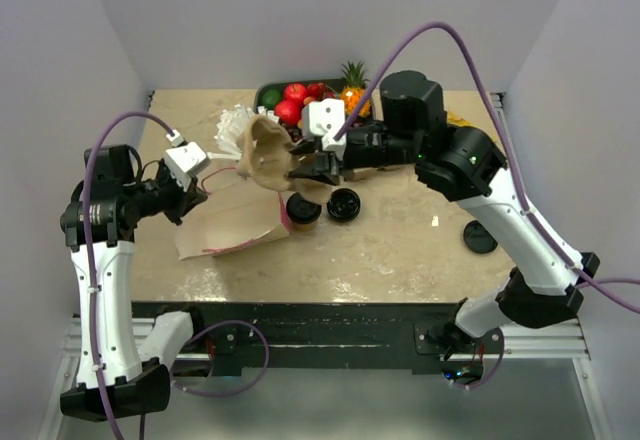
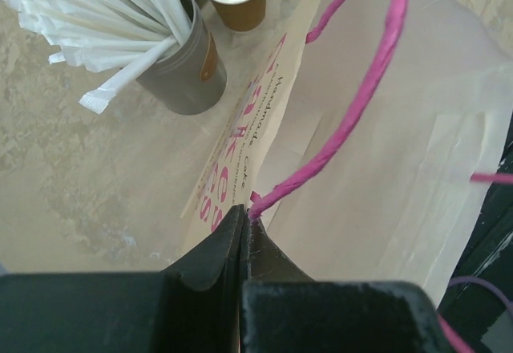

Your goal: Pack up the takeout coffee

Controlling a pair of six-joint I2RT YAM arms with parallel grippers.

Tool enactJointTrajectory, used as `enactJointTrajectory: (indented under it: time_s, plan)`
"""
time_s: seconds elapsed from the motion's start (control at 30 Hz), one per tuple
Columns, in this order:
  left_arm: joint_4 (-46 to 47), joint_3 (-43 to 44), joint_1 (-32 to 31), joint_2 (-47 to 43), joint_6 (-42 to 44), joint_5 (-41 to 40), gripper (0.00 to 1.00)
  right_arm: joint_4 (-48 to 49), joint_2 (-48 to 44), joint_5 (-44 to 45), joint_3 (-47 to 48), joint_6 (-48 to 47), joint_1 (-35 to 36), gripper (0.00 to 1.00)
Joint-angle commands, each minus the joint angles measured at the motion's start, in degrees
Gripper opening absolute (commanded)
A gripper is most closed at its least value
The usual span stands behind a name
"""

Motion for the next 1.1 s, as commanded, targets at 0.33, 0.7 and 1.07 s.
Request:
enactJointTrajectory:
  time_s: [0.33,0.7,1.07]
  plan:
    - [3.63,1.88,-0.31,-1.22,-13.55,5.15,0.00,13.33,0.13,5.44,-7.10,-6.08,15.10,0.27]
    - [2.76,1.00,-0.23,-2.62,-15.05,6.47,0.00,17.38,0.92,5.97,-12.21,-9.51,19.41,0.26]
    - [-0.41,1.53,-0.31,-2.98,-11.10,6.29,0.00,16.68,2.85,6.24,-8.51,-11.36,19.41,0.26]
